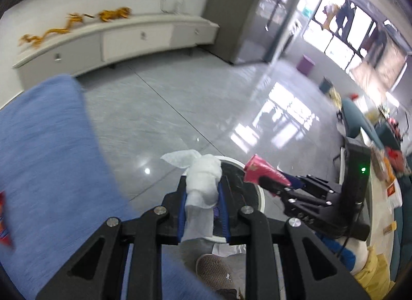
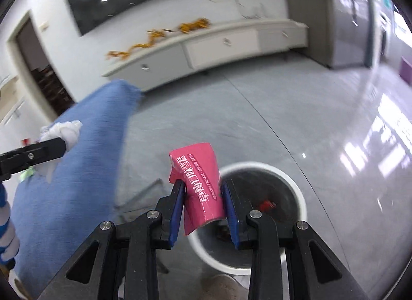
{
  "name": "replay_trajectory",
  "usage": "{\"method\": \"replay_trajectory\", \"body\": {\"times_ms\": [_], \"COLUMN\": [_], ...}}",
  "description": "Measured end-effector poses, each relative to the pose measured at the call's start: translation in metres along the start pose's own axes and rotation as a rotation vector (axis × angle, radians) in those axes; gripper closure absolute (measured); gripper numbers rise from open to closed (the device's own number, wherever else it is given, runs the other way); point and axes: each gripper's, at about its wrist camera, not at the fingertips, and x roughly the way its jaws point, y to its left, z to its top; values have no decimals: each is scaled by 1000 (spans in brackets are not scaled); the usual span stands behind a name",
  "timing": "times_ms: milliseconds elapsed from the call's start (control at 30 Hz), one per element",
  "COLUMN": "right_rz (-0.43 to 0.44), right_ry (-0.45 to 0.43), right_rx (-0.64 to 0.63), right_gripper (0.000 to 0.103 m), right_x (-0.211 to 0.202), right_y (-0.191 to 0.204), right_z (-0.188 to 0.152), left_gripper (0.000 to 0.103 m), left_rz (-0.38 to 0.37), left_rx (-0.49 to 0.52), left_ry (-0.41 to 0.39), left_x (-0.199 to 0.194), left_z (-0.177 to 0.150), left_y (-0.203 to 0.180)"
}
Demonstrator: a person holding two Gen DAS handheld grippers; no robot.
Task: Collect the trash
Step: 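Carry both items over the trash bin and open both grippers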
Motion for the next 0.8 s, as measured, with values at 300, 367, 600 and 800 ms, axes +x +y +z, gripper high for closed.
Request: {"method": "replay_trajectory", "body": {"times_ms": [300, 367, 600, 800], "right_rz": [-53, -61, -35, 13], "right_ry": [55, 59, 11, -62], "right_rx": [128, 139, 161, 126], "right_gripper": [54, 54, 54, 54], "right_x": [28, 28, 6, -31], "right_y": [-70, -72, -72, -30], "right_z": [-20, -21, -19, -9], "left_gripper": [45, 45, 45, 45], "left_rz": [-99, -90, 21, 115], "left_rx": [-31, -38, -46, -44], "left_ry": [57, 54, -19, -87], "left_x": [59, 57, 15, -39], "left_z": [22, 23, 14, -11], "left_y": [-29, -30, -23, -13]}}
